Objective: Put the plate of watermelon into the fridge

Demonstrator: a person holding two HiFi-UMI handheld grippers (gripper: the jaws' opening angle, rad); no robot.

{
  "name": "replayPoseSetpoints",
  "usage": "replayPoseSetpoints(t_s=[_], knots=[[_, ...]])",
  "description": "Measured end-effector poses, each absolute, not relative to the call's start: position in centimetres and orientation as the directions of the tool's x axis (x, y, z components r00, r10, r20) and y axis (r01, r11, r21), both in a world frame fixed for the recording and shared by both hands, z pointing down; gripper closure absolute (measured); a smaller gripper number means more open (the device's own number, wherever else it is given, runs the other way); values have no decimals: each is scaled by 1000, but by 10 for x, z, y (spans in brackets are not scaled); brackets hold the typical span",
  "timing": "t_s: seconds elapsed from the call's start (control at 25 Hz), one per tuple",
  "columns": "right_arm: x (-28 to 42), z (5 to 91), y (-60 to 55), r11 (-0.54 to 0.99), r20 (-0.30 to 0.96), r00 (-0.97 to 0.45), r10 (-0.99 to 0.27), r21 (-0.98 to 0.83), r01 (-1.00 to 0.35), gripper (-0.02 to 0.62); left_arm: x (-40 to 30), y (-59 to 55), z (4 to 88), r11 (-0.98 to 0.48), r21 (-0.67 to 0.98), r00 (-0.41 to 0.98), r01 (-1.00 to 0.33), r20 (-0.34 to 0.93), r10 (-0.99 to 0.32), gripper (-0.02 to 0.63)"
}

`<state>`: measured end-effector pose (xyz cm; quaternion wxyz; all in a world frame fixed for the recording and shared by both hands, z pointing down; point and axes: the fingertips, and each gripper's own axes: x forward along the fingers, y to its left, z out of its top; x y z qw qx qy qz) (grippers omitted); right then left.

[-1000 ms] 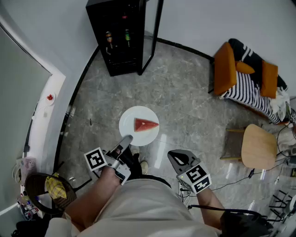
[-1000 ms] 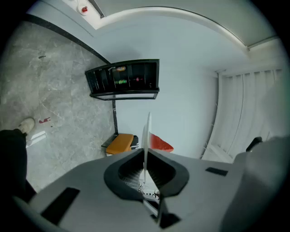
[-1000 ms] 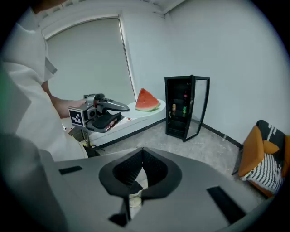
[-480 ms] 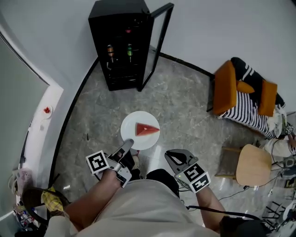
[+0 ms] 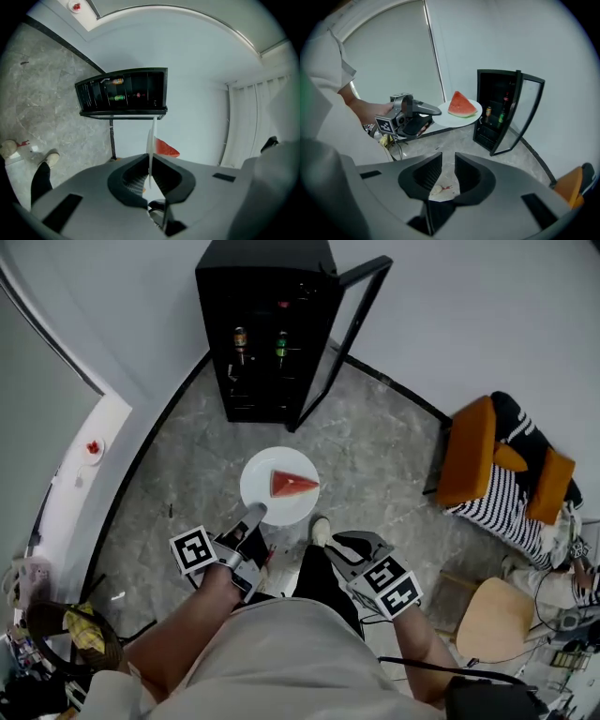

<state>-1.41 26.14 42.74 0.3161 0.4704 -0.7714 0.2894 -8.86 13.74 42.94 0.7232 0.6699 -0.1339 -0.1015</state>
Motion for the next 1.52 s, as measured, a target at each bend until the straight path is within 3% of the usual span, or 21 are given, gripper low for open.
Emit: replayPoseSetpoints(t_s=[0.36,0.64,0.96,1.52], knots=[[83,433,169,662,784,-486,-386,-131,-738,511,3,59,442,83,996,840,-16,58,-540,581],[142,450,117,744,804,-515,-297,-143,-652,511,53,-20,456,71,997,730,-18,61,-680,581],[143,474,43,783,825,-513,-238,-150,-604,511,69,-120,491,72,996,671,-49,86,-737,581],[115,506,-113,751,858,-480,-183,-193,-632,512,72,-304,576,127,988,671,-91,155,-725,581]])
